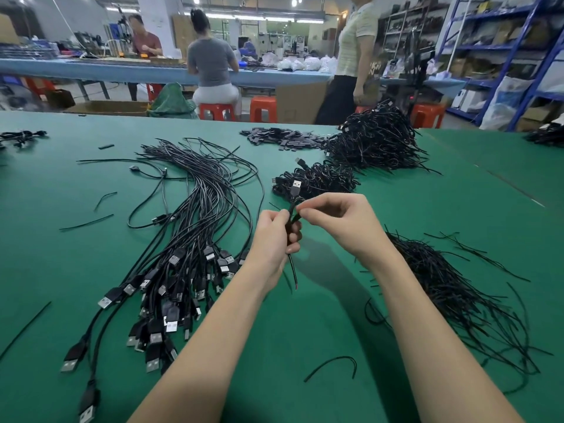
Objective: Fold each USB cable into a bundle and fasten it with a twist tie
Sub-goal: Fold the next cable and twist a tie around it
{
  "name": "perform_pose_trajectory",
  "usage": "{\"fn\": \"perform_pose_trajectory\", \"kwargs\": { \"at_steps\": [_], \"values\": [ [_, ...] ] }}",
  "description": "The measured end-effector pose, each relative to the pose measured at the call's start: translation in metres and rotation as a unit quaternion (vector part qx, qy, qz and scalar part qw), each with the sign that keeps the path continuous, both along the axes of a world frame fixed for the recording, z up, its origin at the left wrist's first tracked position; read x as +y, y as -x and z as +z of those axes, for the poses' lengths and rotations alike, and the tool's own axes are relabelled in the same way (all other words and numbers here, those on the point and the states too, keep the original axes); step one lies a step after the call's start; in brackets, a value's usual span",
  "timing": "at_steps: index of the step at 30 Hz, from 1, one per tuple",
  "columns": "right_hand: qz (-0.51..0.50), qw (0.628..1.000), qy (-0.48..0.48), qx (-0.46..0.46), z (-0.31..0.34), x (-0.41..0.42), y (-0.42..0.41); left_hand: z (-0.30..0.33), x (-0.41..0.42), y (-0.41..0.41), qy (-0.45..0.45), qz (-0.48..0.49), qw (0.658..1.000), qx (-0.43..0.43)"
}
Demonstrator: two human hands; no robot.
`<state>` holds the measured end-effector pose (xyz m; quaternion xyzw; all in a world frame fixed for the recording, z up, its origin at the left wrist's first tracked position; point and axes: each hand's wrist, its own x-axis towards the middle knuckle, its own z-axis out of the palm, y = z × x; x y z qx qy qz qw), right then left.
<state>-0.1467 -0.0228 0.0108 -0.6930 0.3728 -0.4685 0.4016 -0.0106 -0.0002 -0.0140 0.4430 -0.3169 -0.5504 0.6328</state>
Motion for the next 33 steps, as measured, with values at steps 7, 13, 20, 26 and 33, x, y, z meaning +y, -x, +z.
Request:
{"fn": "perform_pose_trajectory", "kwargs": {
  "at_steps": [7, 13, 20, 26, 33],
  "values": [
    [0.039, 0.927, -0.335, -0.163, -0.015, -0.007, 0.007, 0.011, 0.007, -0.004, 0.032, -0.085, 0.993, 0.075],
    [0.071, 0.971, -0.226, 0.026, -0.010, -0.005, 0.043, 0.014, 0.018, -0.018, 0.066, -0.283, 0.949, -0.126],
    [0.081, 0.974, -0.084, 0.196, 0.006, -0.005, 0.050, 0.017, 0.018, -0.027, 0.101, -0.335, 0.849, -0.397],
    [-0.037, 0.958, 0.020, 0.283, 0.012, -0.004, 0.022, 0.004, 0.009, -0.020, 0.059, -0.153, 0.851, -0.498],
    [-0.076, 0.985, 0.056, 0.146, 0.011, 0.000, 0.001, 0.003, 0.002, -0.014, 0.009, 0.015, 0.959, -0.283]
  ]
}}
